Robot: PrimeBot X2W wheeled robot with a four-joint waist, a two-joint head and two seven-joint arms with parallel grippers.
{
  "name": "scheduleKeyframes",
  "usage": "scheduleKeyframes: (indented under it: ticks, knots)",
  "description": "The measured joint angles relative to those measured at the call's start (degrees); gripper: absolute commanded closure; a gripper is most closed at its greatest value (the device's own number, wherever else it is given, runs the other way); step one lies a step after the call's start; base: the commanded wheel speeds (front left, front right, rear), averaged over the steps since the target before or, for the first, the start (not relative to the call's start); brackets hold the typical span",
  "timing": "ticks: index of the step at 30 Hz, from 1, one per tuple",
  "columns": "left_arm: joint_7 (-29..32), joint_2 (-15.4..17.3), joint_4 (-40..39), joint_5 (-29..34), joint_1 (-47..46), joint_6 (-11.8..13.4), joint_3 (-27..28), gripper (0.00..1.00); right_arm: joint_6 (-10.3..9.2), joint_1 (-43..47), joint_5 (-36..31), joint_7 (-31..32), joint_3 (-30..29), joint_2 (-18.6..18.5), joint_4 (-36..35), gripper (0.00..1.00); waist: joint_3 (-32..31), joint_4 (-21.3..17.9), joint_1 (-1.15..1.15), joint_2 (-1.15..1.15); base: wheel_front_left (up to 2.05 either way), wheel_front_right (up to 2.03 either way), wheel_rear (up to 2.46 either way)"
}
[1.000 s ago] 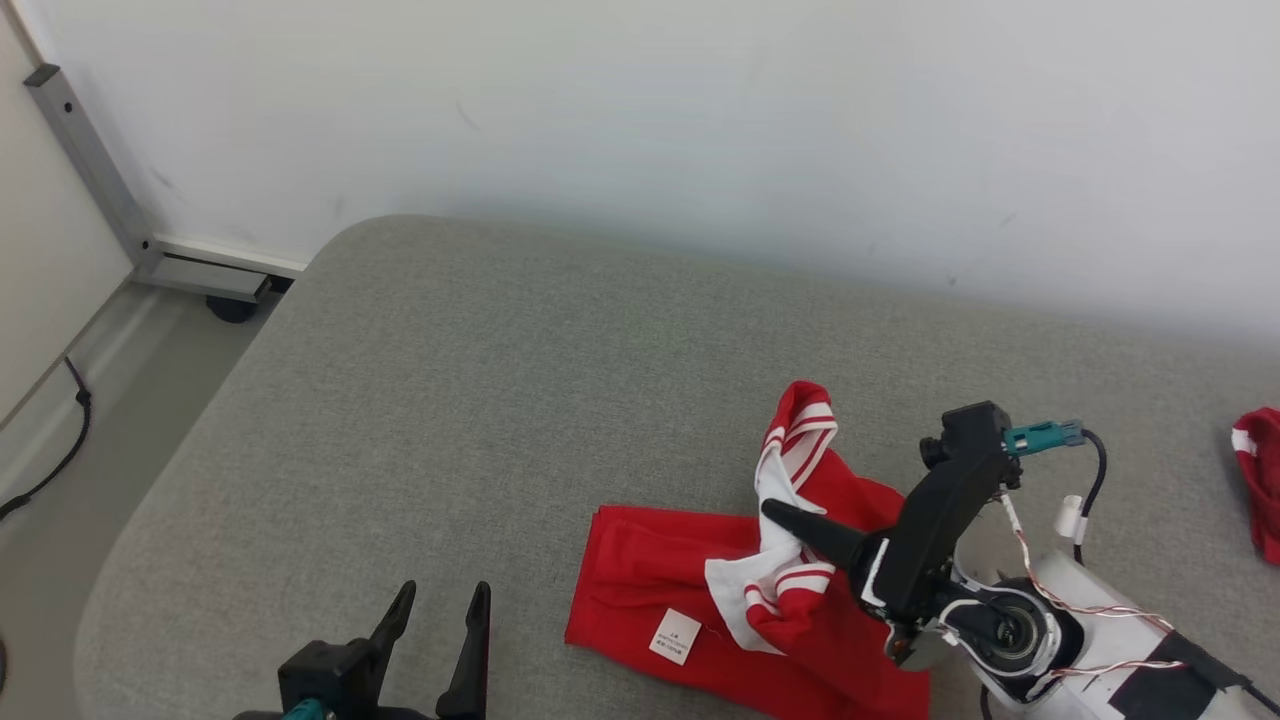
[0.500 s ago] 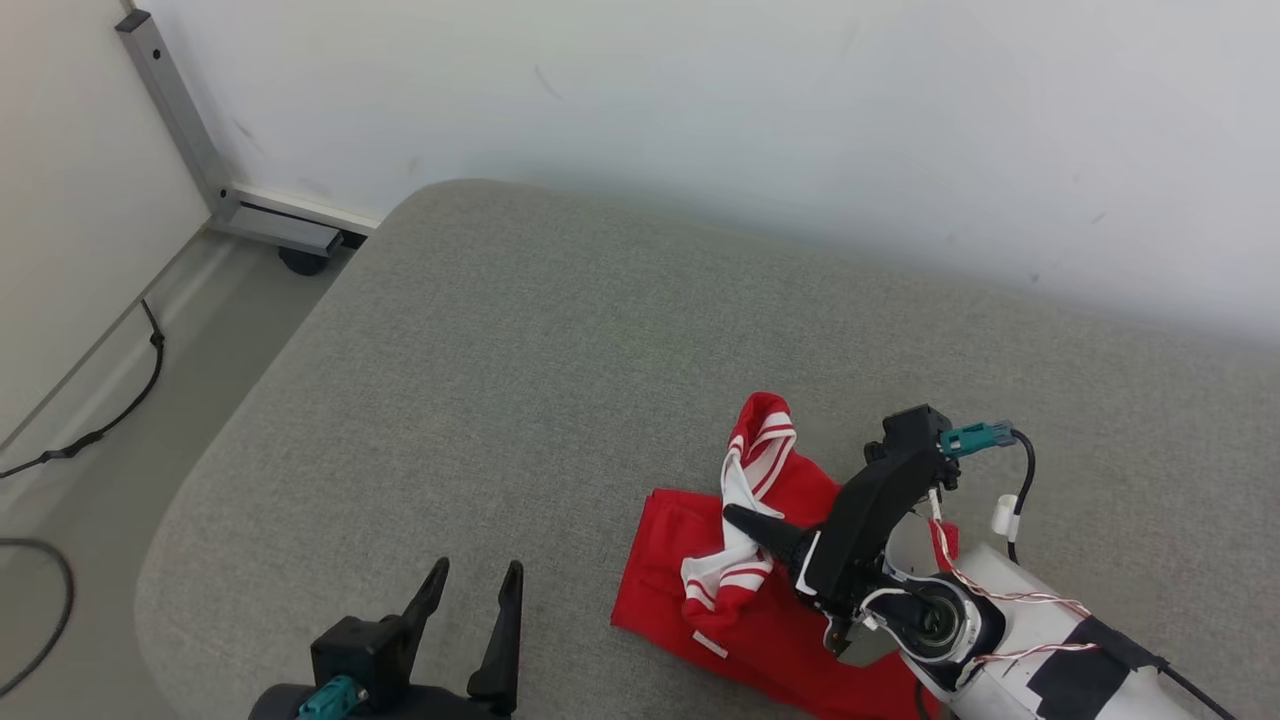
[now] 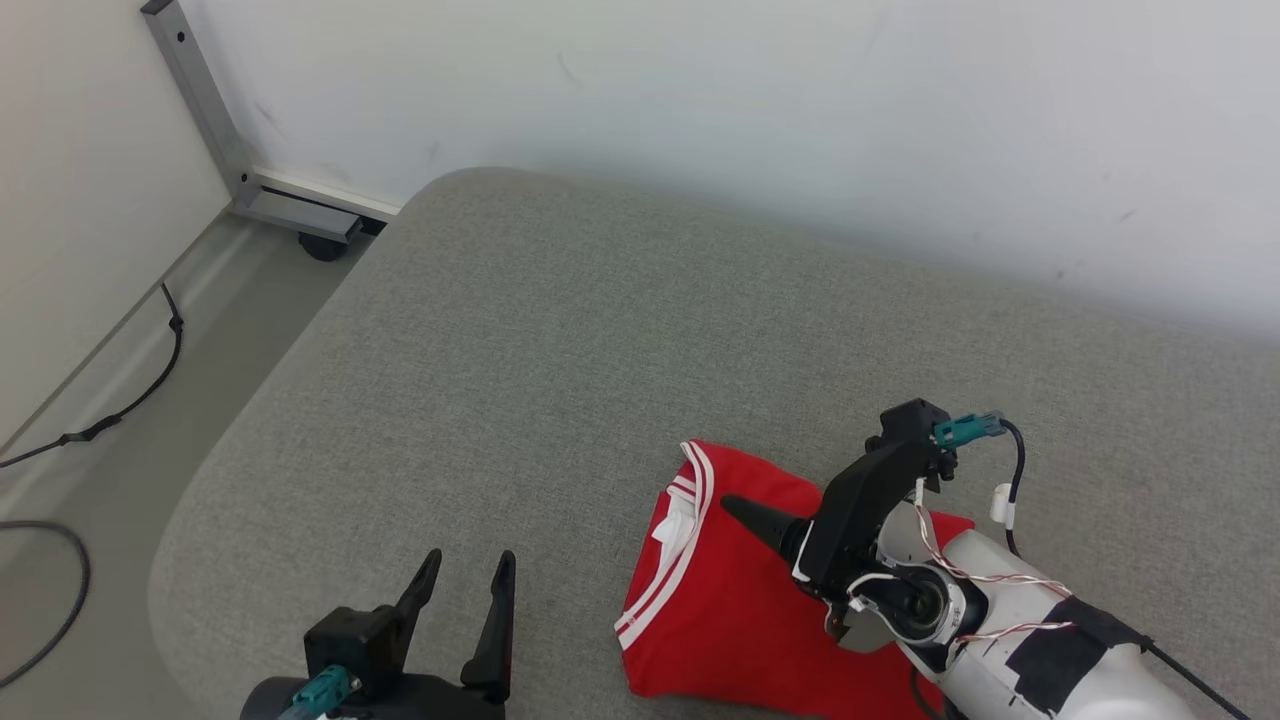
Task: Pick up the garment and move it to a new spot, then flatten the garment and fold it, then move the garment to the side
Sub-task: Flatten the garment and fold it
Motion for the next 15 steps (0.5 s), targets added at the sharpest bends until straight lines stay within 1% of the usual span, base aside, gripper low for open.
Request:
scheduleKeyframes:
  ticks: [2,5,8,11,13,15]
  knots:
    - [0.0,0.1,0.1,0.0,0.1,0.0,0.3,0.00,0.03,-0.4,0.0,-0.1,-0.3,-0.1,0.4,0.00,-0.1,-0.4,0.00,0.00,0.00,0.00,0.00]
    - [-0.1,0.2,0.2,0.0,0.1,0.0,0.5,0.00,1.12,-0.8,-1.1,-1.0,-0.3,-1.5,0.3,0.00,-0.4,-1.1,0.00,0.00,0.00,0.00,0.00]
    - [-0.6,0.6,0.2,0.0,0.2,0.0,1.1,0.00,2.45,-0.8,-4.8,-1.2,2.1,-4.9,0.2,0.00,-0.8,-1.8,0.00,0.00,0.00,0.00,0.00]
    - [-0.9,1.2,0.1,0.2,0.6,0.0,1.4,0.00,3.18,-0.7,-9.5,-1.6,5.3,-8.9,-0.1,0.00,-1.3,-2.8,0.00,0.00,0.00,0.00,0.00]
    - [-1.0,1.5,0.0,0.9,1.6,0.0,1.4,0.00,3.58,-0.3,-10.9,-2.3,5.7,-11.1,-0.9,0.00,-1.7,-3.5,0.00,0.00,0.00,0.00,0.00]
    - [-1.1,1.8,-0.1,1.1,2.4,0.0,1.6,0.00,4.06,0.4,-11.3,-2.6,6.0,-12.3,-1.8,0.00,-2.1,-4.2,0.00,0.00,0.00,0.00,0.00]
